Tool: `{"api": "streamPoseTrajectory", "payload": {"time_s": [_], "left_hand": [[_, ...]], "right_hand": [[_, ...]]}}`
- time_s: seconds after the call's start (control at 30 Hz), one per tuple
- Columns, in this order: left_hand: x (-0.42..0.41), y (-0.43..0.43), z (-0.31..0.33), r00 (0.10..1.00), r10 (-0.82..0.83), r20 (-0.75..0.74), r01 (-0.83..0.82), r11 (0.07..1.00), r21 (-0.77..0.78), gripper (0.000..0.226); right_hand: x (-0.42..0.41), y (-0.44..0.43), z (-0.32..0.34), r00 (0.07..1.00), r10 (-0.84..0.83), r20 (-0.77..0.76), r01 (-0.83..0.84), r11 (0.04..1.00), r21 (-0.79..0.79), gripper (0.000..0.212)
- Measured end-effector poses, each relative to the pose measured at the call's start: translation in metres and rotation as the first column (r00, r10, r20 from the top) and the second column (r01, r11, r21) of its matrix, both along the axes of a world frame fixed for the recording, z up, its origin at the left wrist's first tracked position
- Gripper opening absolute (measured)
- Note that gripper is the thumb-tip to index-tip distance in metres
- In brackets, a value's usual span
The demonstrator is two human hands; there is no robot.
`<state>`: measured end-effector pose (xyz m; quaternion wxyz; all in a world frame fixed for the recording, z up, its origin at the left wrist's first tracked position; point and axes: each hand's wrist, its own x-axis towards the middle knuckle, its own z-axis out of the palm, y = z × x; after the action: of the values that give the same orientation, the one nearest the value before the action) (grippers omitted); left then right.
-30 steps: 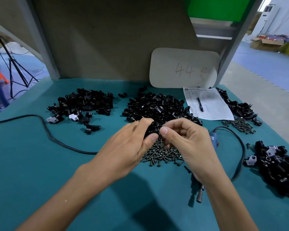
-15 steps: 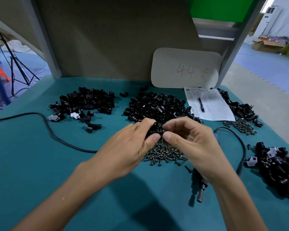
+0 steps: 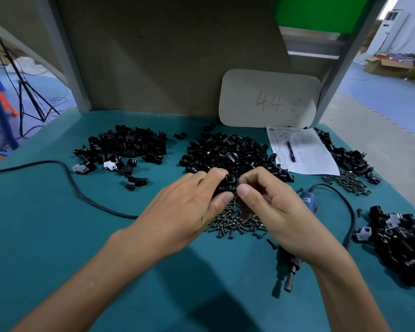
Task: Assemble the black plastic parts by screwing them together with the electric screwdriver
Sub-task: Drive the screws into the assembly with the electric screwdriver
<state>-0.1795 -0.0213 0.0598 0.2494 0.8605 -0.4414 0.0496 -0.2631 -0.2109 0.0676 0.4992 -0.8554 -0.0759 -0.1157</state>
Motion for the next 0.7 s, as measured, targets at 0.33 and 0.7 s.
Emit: {"api": "streamPoseTrajectory", "payload": {"time_s": [0.33,0.7], "left_hand": [[-0.0015,0.0029,0.0041,0.999,-0.044,-0.032,0.043,0.999,-0.025,0.044],[-0.0042,0.0035,0.0075,0.994,-0.047,-0.100,0.039,0.996,-0.083,0.032]], "right_hand": [[-0.0033,-0.0027,0.0005,1.000,-0.020,0.024,0.020,1.000,0.000,0.015],[-0.0070,0.0047,-0.0040,0.996,-0.011,0.084,-0.012,0.964,0.266,0.022]]}}
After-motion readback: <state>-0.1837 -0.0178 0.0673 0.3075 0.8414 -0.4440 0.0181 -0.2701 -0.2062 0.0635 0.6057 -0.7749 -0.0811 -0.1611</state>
